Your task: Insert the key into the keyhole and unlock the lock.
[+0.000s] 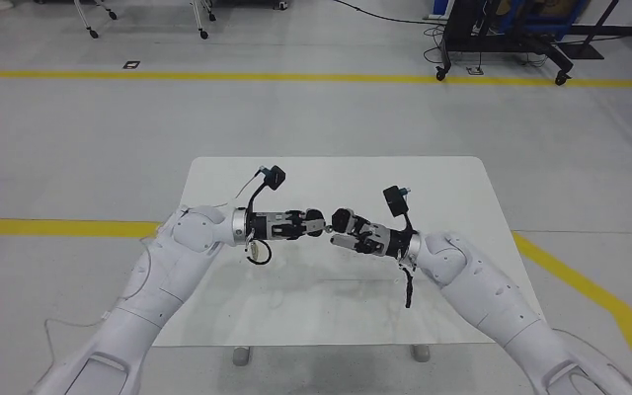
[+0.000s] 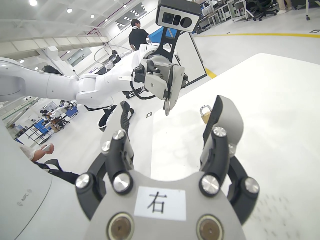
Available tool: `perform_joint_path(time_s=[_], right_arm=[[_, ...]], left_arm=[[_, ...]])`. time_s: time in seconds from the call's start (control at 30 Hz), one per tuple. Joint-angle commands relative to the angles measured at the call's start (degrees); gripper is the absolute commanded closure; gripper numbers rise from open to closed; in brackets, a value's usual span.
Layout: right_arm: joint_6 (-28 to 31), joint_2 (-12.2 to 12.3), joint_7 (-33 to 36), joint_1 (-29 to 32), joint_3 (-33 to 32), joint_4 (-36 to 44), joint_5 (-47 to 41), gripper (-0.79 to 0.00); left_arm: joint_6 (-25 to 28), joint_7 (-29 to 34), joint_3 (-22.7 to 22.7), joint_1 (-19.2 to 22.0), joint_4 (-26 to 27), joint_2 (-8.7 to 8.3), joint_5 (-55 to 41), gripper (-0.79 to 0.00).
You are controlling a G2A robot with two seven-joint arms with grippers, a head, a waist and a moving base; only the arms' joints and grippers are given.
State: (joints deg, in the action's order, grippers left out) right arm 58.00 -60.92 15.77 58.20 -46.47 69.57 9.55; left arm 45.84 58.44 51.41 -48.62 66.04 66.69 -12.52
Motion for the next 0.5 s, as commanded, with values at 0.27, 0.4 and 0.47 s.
perform_joint_path(time_s=[0.27,0.4,0.47], right_arm=[[0.0,0.2,5.4,-0.6,1.1,-1.1,-7.8,-0.277],[0.0,0.0,7.1,-0.8,1.3,-2.0,-10.3,-0.280],[0.0,-0.1,8.0,-1.0,1.4,-2.5,-11.3,-0.283]], left_arm=[[2.1,-2.8,-1.1,0.7,-1.4,0.15,1.8,0.000],[2.3,-3.2,-1.5,0.8,-1.6,0.24,2.3,0.000],[2.5,-3.7,-1.6,0.8,-1.8,0.32,2.5,0.000]])
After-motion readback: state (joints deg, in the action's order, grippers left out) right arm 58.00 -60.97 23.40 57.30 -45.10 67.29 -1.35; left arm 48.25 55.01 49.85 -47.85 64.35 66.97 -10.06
